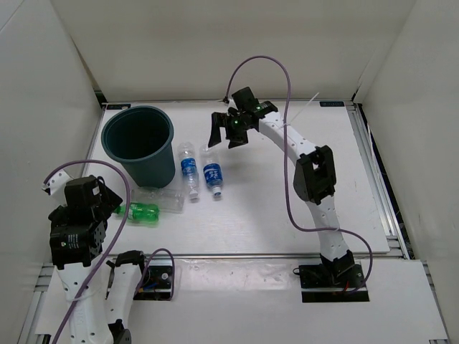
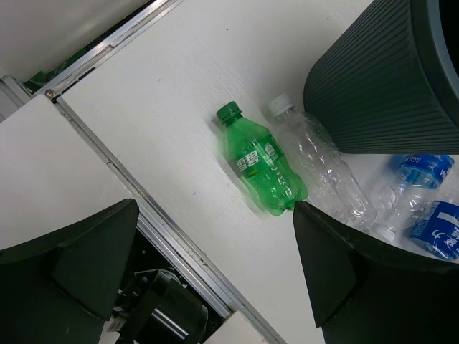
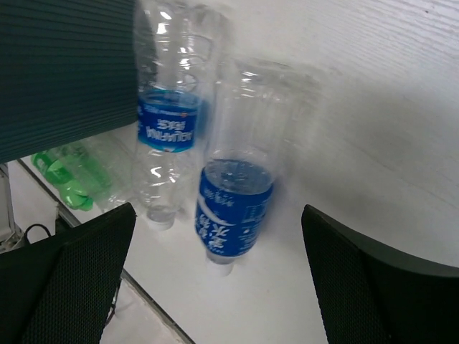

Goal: Put the plastic bottles in the bin

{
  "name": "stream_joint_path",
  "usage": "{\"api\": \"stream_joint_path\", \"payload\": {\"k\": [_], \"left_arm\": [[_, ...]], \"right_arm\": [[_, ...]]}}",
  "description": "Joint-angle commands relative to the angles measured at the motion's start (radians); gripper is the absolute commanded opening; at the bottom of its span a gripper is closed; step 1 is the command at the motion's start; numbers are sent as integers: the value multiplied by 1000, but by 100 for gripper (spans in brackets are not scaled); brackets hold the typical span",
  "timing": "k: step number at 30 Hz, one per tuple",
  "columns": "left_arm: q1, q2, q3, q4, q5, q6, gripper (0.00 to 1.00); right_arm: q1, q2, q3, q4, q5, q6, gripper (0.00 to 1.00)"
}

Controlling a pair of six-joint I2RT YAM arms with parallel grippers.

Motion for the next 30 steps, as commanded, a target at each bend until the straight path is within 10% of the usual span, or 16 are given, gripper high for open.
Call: {"api": "stream_joint_path", "payload": {"k": [1,17,30], "left_arm": [[-4,7,2,-8,-20,2,100],[-4,79,-17,-8,-20,-8,100],[-4,110,-17,-17,-49,-46,100]], "right_arm": [[-10,38,22,29,-37,-15,100],[17,233,49,95,-178,45,90],[-28,58,-104,104,-178,76,46]]}}
